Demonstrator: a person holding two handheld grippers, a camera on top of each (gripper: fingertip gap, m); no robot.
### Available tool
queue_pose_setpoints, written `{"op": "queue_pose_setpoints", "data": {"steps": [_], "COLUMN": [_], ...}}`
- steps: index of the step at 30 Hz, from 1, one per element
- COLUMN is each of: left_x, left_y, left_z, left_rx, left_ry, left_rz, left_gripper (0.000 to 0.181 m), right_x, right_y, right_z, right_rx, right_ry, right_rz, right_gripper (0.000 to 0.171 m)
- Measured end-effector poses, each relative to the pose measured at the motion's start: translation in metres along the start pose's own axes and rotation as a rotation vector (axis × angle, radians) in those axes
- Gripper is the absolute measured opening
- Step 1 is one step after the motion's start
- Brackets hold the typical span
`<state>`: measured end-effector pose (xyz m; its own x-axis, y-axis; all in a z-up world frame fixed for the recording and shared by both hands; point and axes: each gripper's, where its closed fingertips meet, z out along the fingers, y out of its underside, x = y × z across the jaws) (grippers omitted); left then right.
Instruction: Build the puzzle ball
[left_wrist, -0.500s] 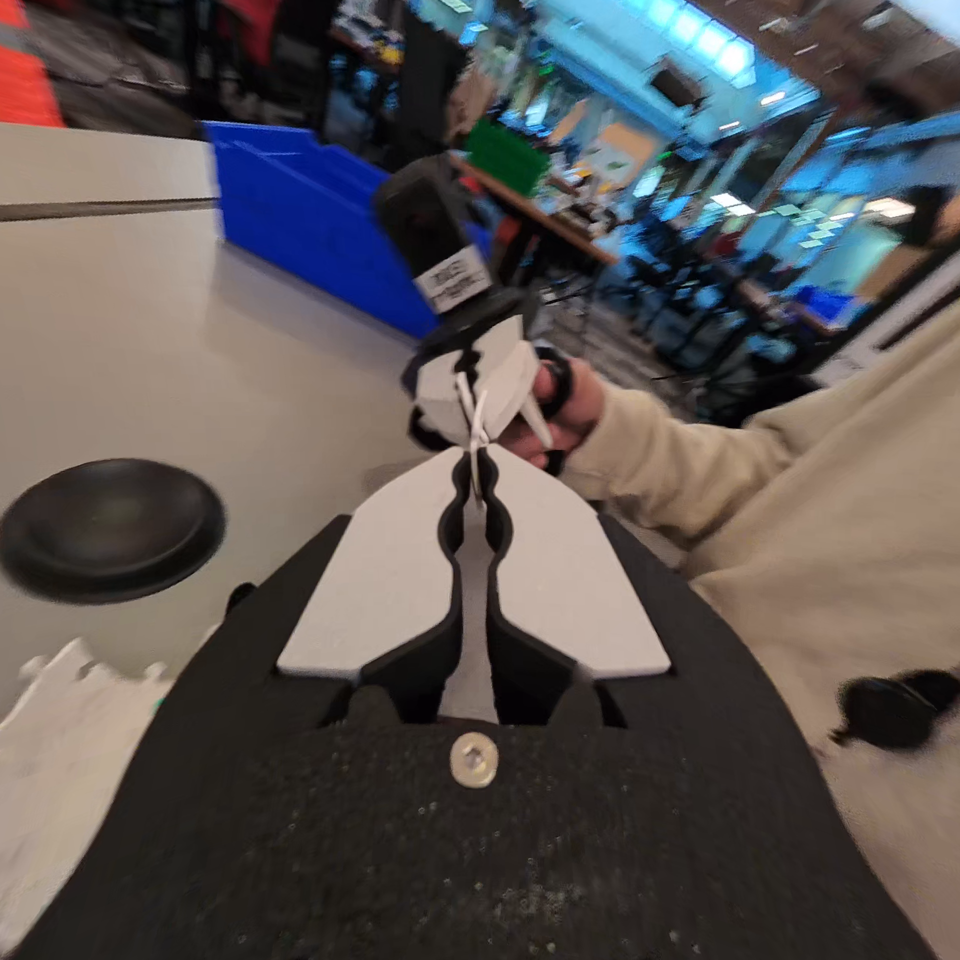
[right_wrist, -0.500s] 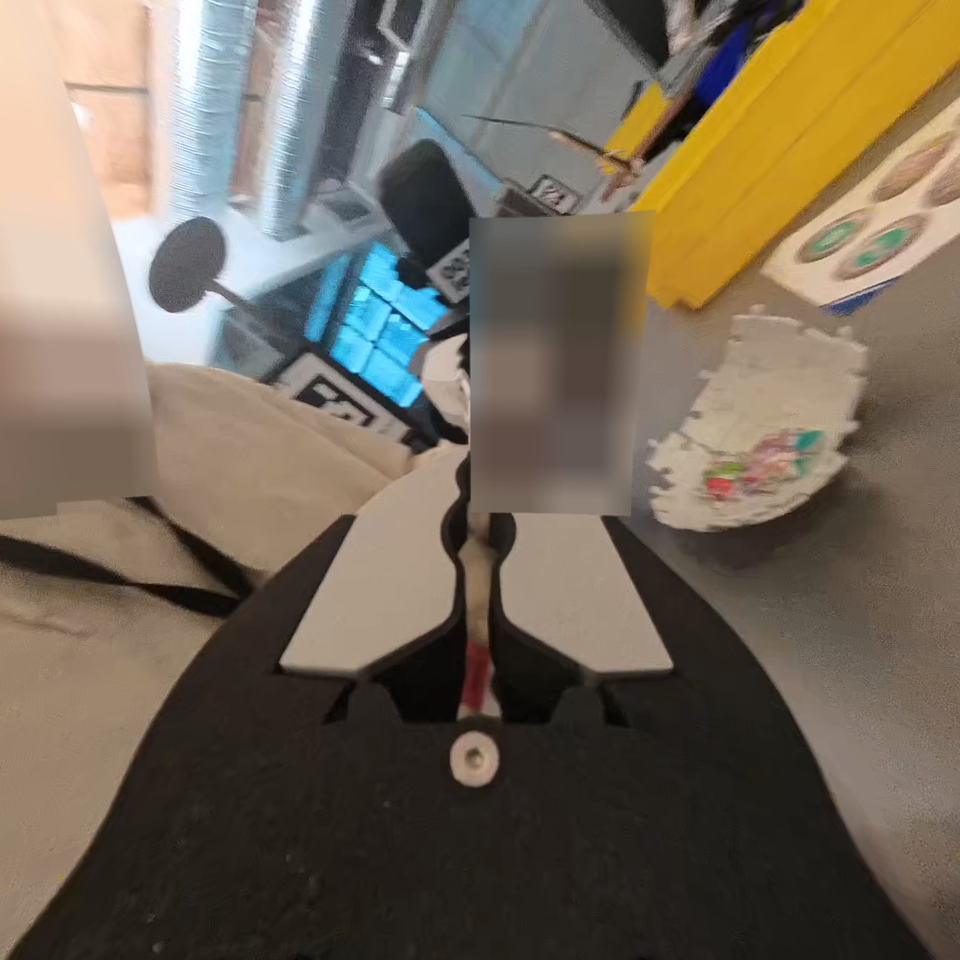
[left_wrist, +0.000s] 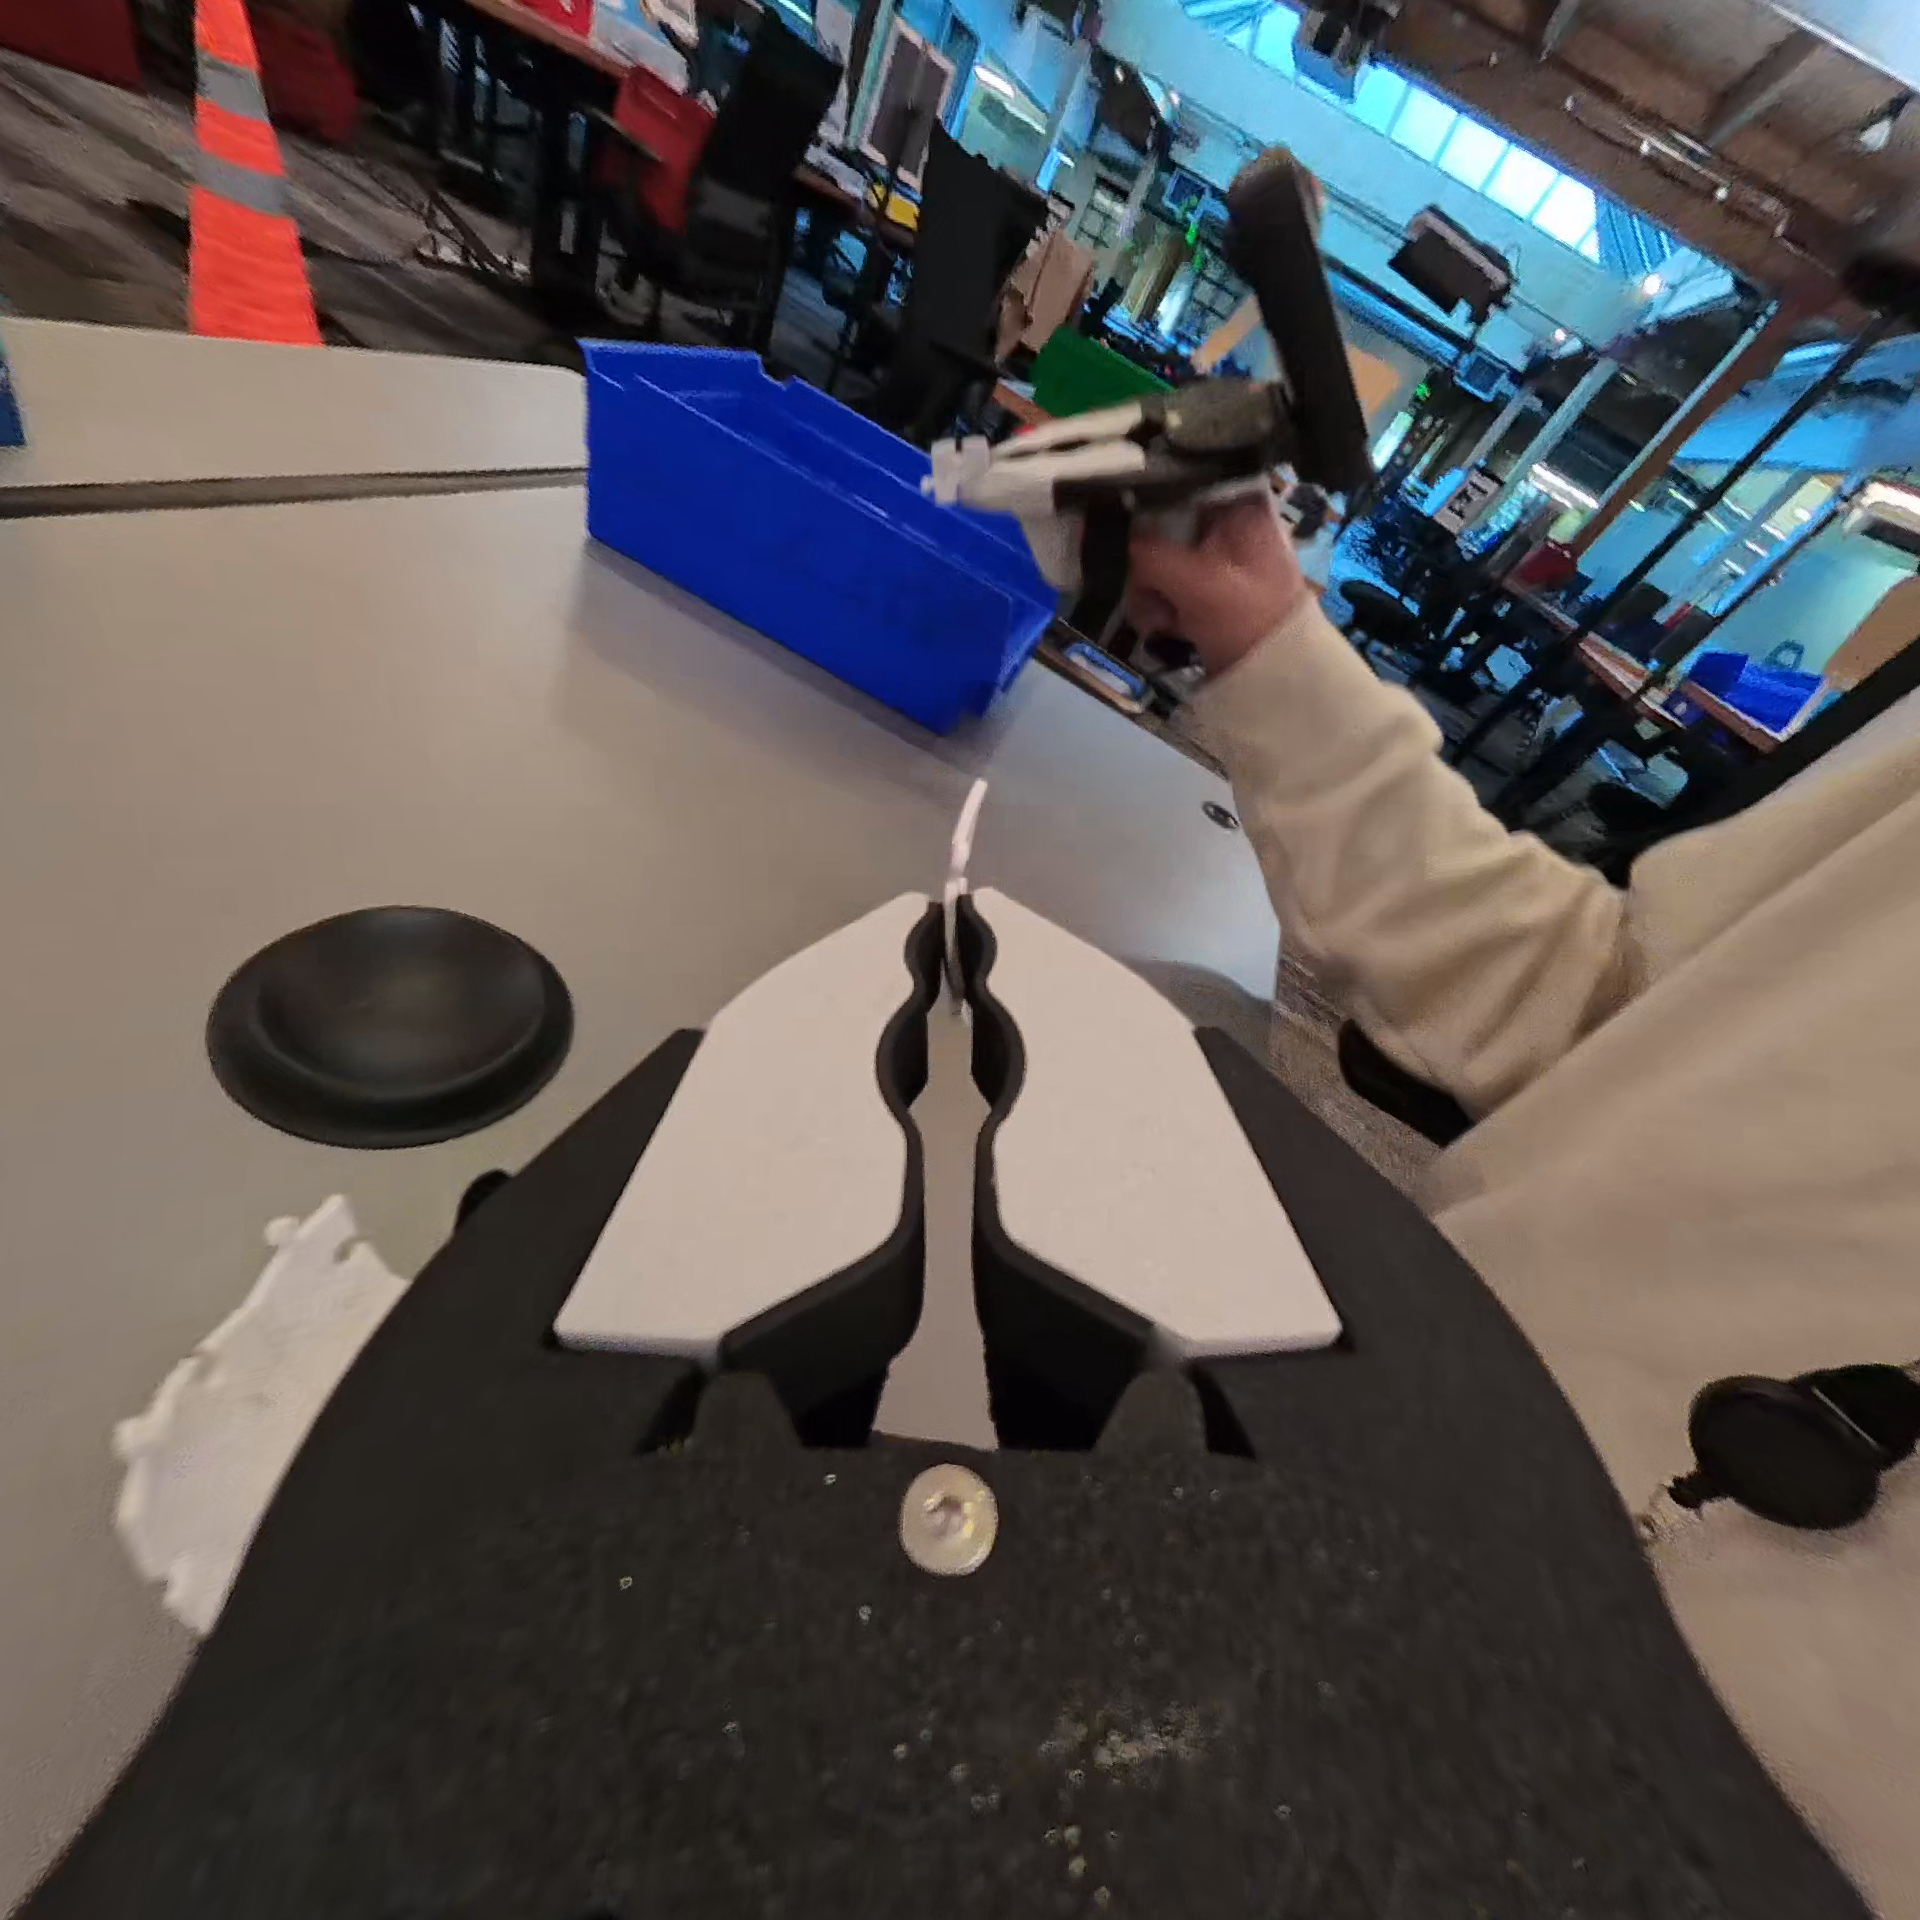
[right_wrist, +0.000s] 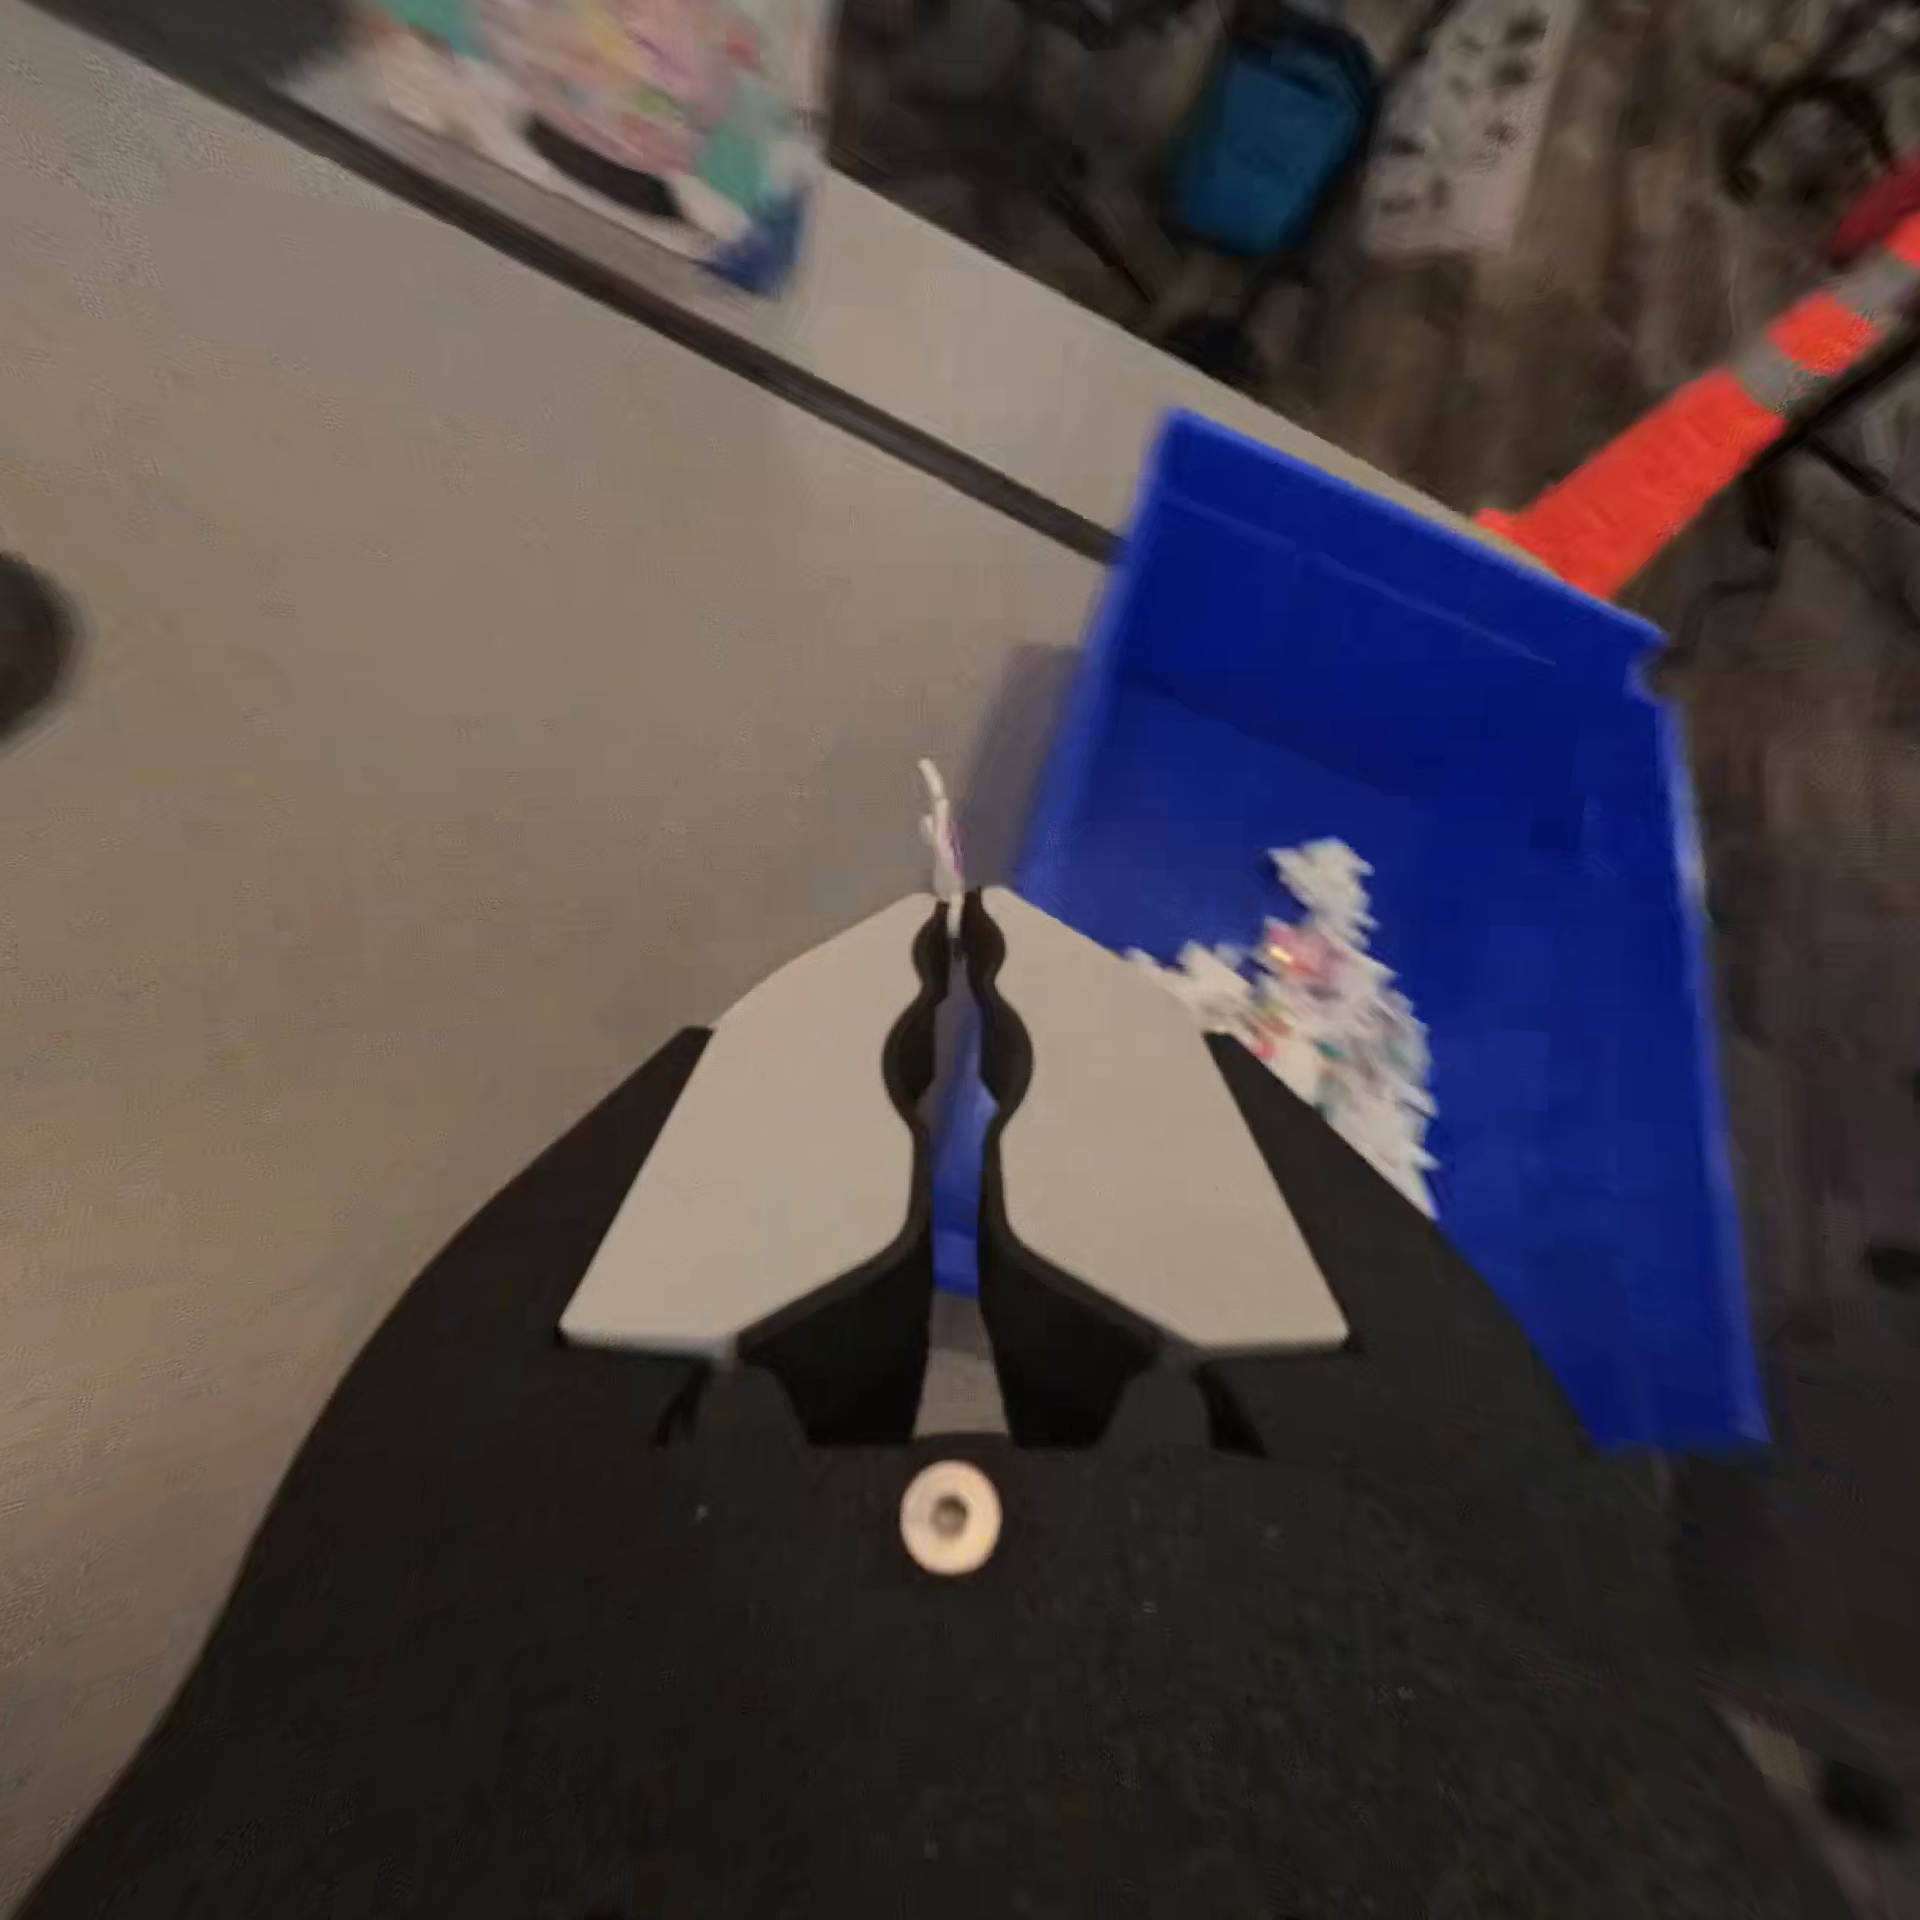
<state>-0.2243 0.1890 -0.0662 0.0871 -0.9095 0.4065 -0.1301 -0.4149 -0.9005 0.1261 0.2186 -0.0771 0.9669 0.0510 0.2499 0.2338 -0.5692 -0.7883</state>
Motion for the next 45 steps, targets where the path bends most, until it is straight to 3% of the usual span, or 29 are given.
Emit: {"op": "queue_pose_setpoints", "data": {"steps": [2,4,6,8,11,14,16,21,22,23,25,26,27,29,31,33,35,36,38,40,42,45], "left_x": [0.005,0.008,0.01,0.012,0.012,0.021,0.029,0.036,0.037,0.037,0.036,0.036,0.032,0.022,0.007,-0.019,-0.063,-0.082,-0.102,-0.103,-0.111,-0.123], "left_y": [0.007,0.015,0.019,0.021,0.024,0.028,0.028,0.028,0.029,0.031,0.031,0.03,0.029,0.026,0.016,0.006,0.008,0.016,0.047,0.072,0.079,0.088], "left_z": [0.005,0.013,0.023,0.028,0.034,0.038,0.04,0.043,0.044,0.046,0.046,0.046,0.045,0.035,0.013,-0.019,-0.063,-0.082,-0.094,-0.084,-0.077,-0.066], "left_rx": [-0.027,-0.063,-0.068,-0.054,-0.044,-0.059,-0.058,-0.061,-0.063,-0.077,-0.071,-0.067,-0.068,-0.074,-0.056,-0.037,-0.064,-0.113,-0.25,-0.316,-0.295,-0.314], "left_ry": [0.004,0.001,0.011,0.028,0.013,0.059,0.097,0.132,0.135,0.133,0.122,0.122,0.107,0.048,-0.055,-0.257,-0.567,-0.677,-0.684,-0.575,-0.557,-0.536], "left_rz": [0.013,0.03,0.003,-0.032,-0.035,-0.015,-0.003,-0.007,-0.015,-0.018,-0.026,-0.04,-0.051,-0.039,0.026,0.114,0.169,0.171,0.084,-0.029,-0.066,-0.094], "left_gripper": [0.002,0.002,0.002,0.002,0.002,0.002,0.002,0.002,0.002,0.002,0.003,0.005,0.019,0.028,0.028,0.028,0.028,0.03,0.042,0.047,0.041,0.024], "right_x": [0.066,0.093,0.1,0.08,-0.004,-0.159,-0.23,-0.302,-0.308,-0.31,-0.31,-0.308,-0.297,-0.254,-0.175,-0.064,0.048,0.08,0.104,0.118,0.129,0.094], "right_y": [0.038,0.06,0.073,0.058,0.009,-0.028,-0.032,-0.033,-0.03,-0.027,-0.028,-0.027,-0.028,-0.037,-0.045,-0.033,0.011,0.04,0.087,0.096,0.081,0.01], "right_z": [0.007,0.027,0.043,0.034,0.003,-0.054,-0.079,-0.096,-0.092,-0.091,-0.09,-0.088,-0.081,-0.073,-0.062,-0.037,-0.008,0.009,0.042,0.06,0.054,0.013], "right_rx": [-0.159,-0.213,-0.247,-0.21,-0.022,0.121,0.155,0.141,0.126,0.117,0.154,0.14,0.147,0.197,0.247,0.251,0.162,0.058,-0.149,-0.161,-0.146,0.055], "right_ry": [0.068,-0.002,-0.058,-0.119,-0.332,-0.945,-1.167,-1.363,-1.349,-1.332,-1.288,-1.273,-1.21,-1.11,-0.926,-0.573,-0.199,-0.143,-0.184,-0.14,-0.042,-0.033], "right_rz": [0.127,0.181,0.185,0.193,0.19,0.198,0.172,0.181,0.164,0.12,0.093,0.095,0.11,0.156,0.256,0.337,0.373,0.394,0.47,0.454,0.406,0.358], "right_gripper": [0.002,0.003,0.027,0.029,0.026,0.029,0.031,0.03,0.022,0.003,0.001,0.002,0.001,0.001,0.001,0.001,0.001,0.001,0.002,0.012,0.036,0.032]}}
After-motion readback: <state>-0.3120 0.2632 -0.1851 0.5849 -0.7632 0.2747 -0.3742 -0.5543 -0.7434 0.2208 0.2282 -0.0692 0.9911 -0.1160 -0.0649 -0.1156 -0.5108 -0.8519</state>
